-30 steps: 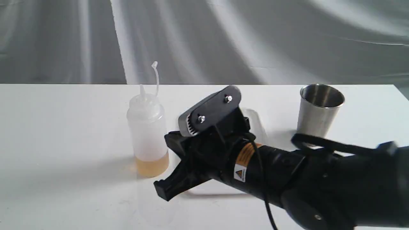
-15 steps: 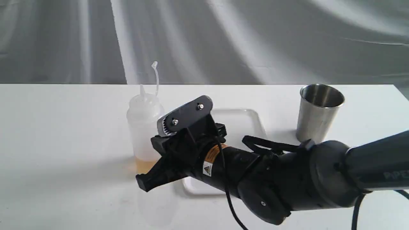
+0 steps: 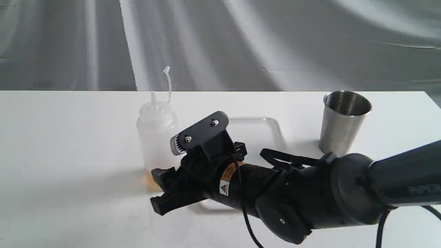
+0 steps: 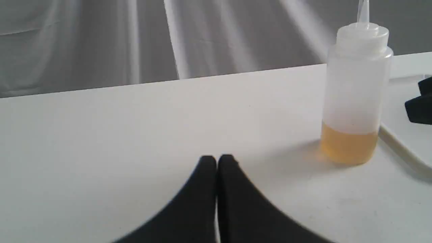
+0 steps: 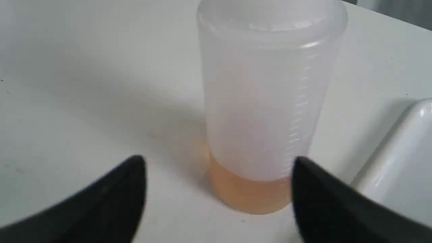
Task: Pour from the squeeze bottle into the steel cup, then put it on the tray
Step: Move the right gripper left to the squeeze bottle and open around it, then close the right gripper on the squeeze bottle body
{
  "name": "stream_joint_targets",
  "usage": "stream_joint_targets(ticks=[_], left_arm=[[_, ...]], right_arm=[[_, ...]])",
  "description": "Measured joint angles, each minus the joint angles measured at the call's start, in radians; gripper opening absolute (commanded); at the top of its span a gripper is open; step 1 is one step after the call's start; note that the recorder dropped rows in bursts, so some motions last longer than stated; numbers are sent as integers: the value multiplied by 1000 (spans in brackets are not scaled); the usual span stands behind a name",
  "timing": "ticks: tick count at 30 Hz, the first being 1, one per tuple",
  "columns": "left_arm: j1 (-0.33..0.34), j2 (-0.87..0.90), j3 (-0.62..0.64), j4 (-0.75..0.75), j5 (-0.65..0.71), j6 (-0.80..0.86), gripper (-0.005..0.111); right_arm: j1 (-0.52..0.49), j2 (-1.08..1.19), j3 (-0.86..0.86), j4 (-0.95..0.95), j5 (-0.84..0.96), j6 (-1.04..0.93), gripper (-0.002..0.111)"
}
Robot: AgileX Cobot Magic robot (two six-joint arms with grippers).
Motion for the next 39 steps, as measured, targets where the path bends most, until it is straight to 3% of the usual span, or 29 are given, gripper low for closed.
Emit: stream_joint_targets(ticks=[4,14,39], left_arm=[[0,0,0,0,0,0,0],[0,0,0,0,0,0,0],[0,0,0,0,0,0,0]], right_arm=[[0,18,0,0,-7,0,95],[0,54,-10,2,-45,-26,95],[-42,279,-363,4,23,-52,95]])
